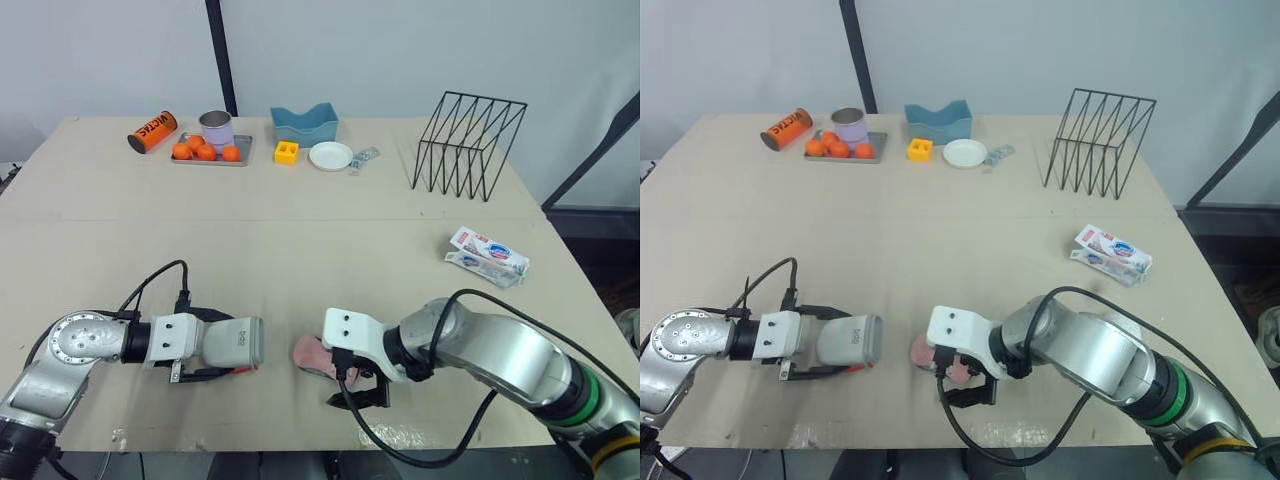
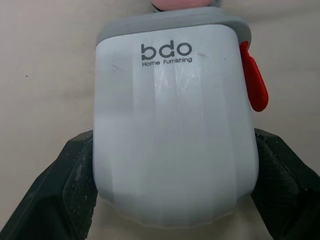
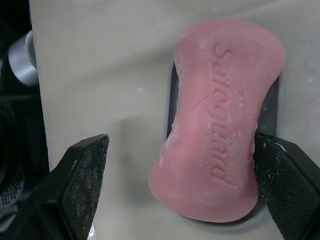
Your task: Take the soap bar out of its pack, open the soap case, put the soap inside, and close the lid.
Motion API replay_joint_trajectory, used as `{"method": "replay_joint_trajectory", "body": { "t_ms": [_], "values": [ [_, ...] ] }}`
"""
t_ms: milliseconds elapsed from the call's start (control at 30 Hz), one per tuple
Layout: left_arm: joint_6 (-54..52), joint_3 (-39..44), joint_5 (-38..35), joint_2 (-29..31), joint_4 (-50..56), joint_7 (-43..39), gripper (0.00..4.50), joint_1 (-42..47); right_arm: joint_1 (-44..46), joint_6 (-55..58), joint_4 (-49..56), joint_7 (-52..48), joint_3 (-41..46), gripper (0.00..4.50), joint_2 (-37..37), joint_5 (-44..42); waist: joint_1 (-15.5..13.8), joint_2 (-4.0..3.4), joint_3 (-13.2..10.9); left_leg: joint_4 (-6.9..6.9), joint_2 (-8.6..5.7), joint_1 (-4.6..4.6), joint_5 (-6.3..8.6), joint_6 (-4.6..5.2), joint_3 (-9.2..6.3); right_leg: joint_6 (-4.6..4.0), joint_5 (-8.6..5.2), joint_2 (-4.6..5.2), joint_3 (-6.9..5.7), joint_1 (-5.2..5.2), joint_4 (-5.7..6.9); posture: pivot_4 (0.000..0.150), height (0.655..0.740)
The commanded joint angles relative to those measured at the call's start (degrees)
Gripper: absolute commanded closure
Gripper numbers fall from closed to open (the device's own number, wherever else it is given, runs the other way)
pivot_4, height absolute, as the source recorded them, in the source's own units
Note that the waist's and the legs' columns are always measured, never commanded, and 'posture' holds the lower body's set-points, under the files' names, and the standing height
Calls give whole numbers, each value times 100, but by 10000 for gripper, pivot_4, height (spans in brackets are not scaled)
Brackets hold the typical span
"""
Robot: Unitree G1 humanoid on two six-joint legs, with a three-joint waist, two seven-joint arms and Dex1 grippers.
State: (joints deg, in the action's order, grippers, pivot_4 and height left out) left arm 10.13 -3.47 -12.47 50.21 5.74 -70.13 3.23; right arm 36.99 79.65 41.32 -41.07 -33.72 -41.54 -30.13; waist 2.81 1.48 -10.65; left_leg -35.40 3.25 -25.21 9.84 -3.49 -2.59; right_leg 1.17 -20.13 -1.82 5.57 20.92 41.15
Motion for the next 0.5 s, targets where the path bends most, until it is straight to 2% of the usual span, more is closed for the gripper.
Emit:
{"method": "replay_joint_trajectory", "body": {
  "t_ms": [33,267,500],
  "values": [
    [30,181,-138,71,161,-12,9649,-16,81,-28,189,38,112,581,-41,-45,-3,0,0,0,-1,-1,0,0,-1,1,0,1,-1,0,0,1500,7400],
    [64,159,-102,63,77,-46,9649,39,336,113,198,-108,580,581,-77,-366,-4,0,0,0,-1,-1,0,0,0,0,0,1,0,1,-1,1500,7400],
    [70,156,-85,59,53,-40,9649,51,301,272,256,39,599,581,-24,-514,-4,0,0,2,-2,-2,0,0,0,1,0,2,0,2,-1,1500,7400]
  ]
}}
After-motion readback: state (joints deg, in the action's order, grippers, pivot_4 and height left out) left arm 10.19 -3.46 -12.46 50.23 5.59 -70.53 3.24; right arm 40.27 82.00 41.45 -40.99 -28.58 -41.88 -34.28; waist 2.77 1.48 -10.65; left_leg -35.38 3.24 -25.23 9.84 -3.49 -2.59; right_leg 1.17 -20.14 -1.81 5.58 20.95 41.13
